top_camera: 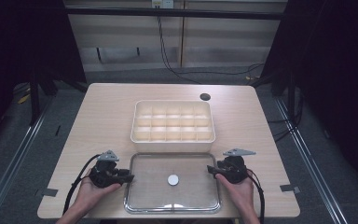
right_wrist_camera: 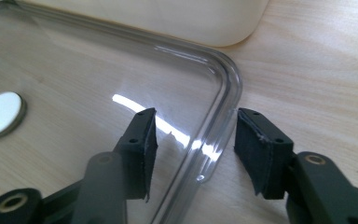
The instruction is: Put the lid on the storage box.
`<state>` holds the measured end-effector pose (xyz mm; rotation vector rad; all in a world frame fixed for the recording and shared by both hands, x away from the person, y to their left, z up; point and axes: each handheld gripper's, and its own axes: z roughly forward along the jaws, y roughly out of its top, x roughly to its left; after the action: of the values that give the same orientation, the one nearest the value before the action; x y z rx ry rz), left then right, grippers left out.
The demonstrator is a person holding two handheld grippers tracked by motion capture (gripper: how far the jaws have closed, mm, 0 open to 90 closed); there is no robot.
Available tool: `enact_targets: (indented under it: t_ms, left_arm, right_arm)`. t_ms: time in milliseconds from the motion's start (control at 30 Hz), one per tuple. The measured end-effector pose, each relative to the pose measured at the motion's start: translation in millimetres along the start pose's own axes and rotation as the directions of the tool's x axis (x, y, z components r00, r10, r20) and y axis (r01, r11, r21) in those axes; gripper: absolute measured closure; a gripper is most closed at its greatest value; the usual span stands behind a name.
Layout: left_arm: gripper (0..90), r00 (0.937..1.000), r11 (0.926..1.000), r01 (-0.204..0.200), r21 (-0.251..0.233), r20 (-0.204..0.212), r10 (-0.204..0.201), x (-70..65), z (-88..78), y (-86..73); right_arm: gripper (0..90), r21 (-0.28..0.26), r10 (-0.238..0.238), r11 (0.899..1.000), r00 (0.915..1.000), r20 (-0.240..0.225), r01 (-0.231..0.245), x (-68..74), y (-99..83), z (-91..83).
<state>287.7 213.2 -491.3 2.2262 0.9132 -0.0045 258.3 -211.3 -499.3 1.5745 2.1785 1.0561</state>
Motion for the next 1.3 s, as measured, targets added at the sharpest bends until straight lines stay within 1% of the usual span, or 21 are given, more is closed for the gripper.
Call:
enact_targets:
  t_ms: [100, 167, 233, 267, 300, 367, 433, 500, 533, 567, 633, 700, 733, 767, 867, 967, 1000, 1067, 1133, 1233, 1300]
  left_arm:
    - [64.0, 1.0000, 1.0000, 0.002, 0.000, 0.002, -0.002, 0.3, -0.1, 0.0]
    - [64.0, 1.0000, 1.0000, 0.003, -0.001, 0.000, -0.003, 0.1, 0.0, 0.0]
    - [64.1, 1.0000, 1.0000, -0.002, 0.002, 0.000, 0.002, 0.2, -0.3, -0.1]
    - [64.0, 1.0000, 1.0000, -0.002, 0.003, 0.000, 0.002, 0.4, -0.4, -0.1]
    - [64.0, 1.0000, 1.0000, 0.003, 0.002, 0.002, -0.003, 0.7, -0.5, -0.2]
    - [64.5, 0.9999, 0.9999, 0.017, 0.002, 0.002, -0.017, 0.6, -0.7, -0.3]
    - [64.4, 0.9999, 0.9999, 0.014, 0.000, -0.003, -0.014, 0.2, -0.7, -0.4]
    - [64.4, 0.9999, 0.9999, 0.015, 0.000, -0.003, -0.015, 0.5, -0.9, -0.4]
    - [64.4, 0.9999, 0.9999, 0.014, 0.001, -0.007, -0.014, 0.9, -1.2, -0.4]
    - [64.4, 0.9999, 0.9999, 0.013, 0.003, -0.011, -0.013, 1.2, -1.6, -0.6]
    - [64.5, 0.9998, 0.9998, 0.018, -0.009, -0.010, -0.018, 1.4, -1.1, -1.3]
    - [64.6, 0.9995, 0.9993, 0.030, -0.021, -0.007, -0.030, 1.8, -1.0, -2.7]
    - [65.0, 0.9993, 0.9992, 0.036, -0.019, 0.007, -0.036, 2.3, -0.7, -2.5]
    - [65.5, 0.9992, 0.9990, 0.039, -0.022, 0.010, -0.039, 2.0, 0.0, -2.3]
    - [65.1, 0.9995, 0.9993, 0.031, -0.019, 0.008, -0.031, 1.8, 0.0, -2.0]
    - [65.3, 0.9993, 0.9991, 0.036, -0.021, 0.012, -0.036, 2.4, -0.1, -2.2]
    - [65.4, 0.9993, 0.9992, 0.035, -0.021, 0.012, -0.035, 2.5, 0.0, -2.2]
    - [65.4, 0.9994, 0.9992, 0.034, -0.022, 0.012, -0.033, 2.5, 0.0, -2.2]
    - [65.3, 0.9994, 0.9992, 0.034, -0.022, 0.011, -0.034, 2.7, -0.1, -2.3]
    - [65.1, 0.9992, 0.9992, 0.035, -0.022, 0.022, -0.035, 3.8, -0.3, -2.4]
    - [62.4, 0.9988, 0.9986, 0.045, -0.029, 0.021, -0.045, 4.0, -0.1, -2.7]
  right_arm:
    - [48.9, -0.007, 0.036, 0.999, 0.9993, -0.007, -0.036, -1.2, -0.3, -0.2]
    - [50.4, -0.018, 0.107, 0.994, 0.9932, -0.045, -0.108, -6.1, -1.3, -1.2]
    - [51.6, -0.026, 0.183, 0.982, 0.9788, -0.092, -0.186, -12.6, -3.2, -2.2]
    - [54.4, -0.030, 0.239, 0.969, 0.9623, -0.130, -0.245, -17.9, -5.6, -2.9]
    - [54.4, -0.030, 0.239, 0.969, 0.9623, -0.130, -0.245, -17.9, -5.6, -2.9]
    - [56.3, -0.040, 0.288, 0.953, 0.9414, -0.175, -0.300, -22.7, -7.9, -4.5]
    - [57.3, -0.046, 0.312, 0.944, 0.9281, -0.203, -0.327, -26.0, -9.0, -5.7]
    - [57.4, -0.047, 0.316, 0.942, 0.9256, -0.208, -0.332, -26.2, -9.1, -5.8]
    - [59.4, -0.053, 0.330, 0.935, 0.9151, -0.231, -0.351, -27.6, -9.9, -7.0]
    - [59.4, -0.053, 0.330, 0.935, 0.9151, -0.231, -0.351, -27.6, -9.9, -7.0]
    - [61.7, -0.091, 0.343, 0.921, 0.8987, -0.274, -0.379, -27.8, -10.3, -12.6]
    - [62.9, -0.098, 0.346, 0.918, 0.8949, -0.282, -0.385, -27.0, -10.0, -14.2]
    - [68.3, -0.095, 0.344, 0.914, 0.8793, -0.329, -0.394, -26.7, -10.2, -14.6]
    - [67.1, -0.099, 0.337, 0.913, 0.8681, -0.364, -0.396, -24.1, -10.3, -13.6]
    - [66.2, -0.115, 0.307, 0.924, 0.8879, -0.343, -0.364, -16.1, -4.6, -15.0]
    - [65.4, -0.108, 0.306, 0.926, 0.8859, -0.349, -0.362, -17.7, -4.8, -14.2]
    - [62.9, -0.083, 0.297, 0.934, 0.8833, -0.363, -0.348, -17.6, -5.3, -12.4]
    - [62.6, -0.072, 0.293, 0.937, 0.8796, -0.375, -0.342, -16.9, -5.3, -11.2]
    - [63.1, -0.071, 0.284, 0.940, 0.8829, -0.374, -0.333, -15.4, -4.6, -10.3]
    - [66.7, -0.084, 0.280, 0.936, 0.8669, -0.412, -0.342, -18.6, -2.4, -12.6]
    - [67.9, -0.087, 0.265, 0.941, 0.8701, -0.415, -0.328, -18.7, -2.4, -13.3]
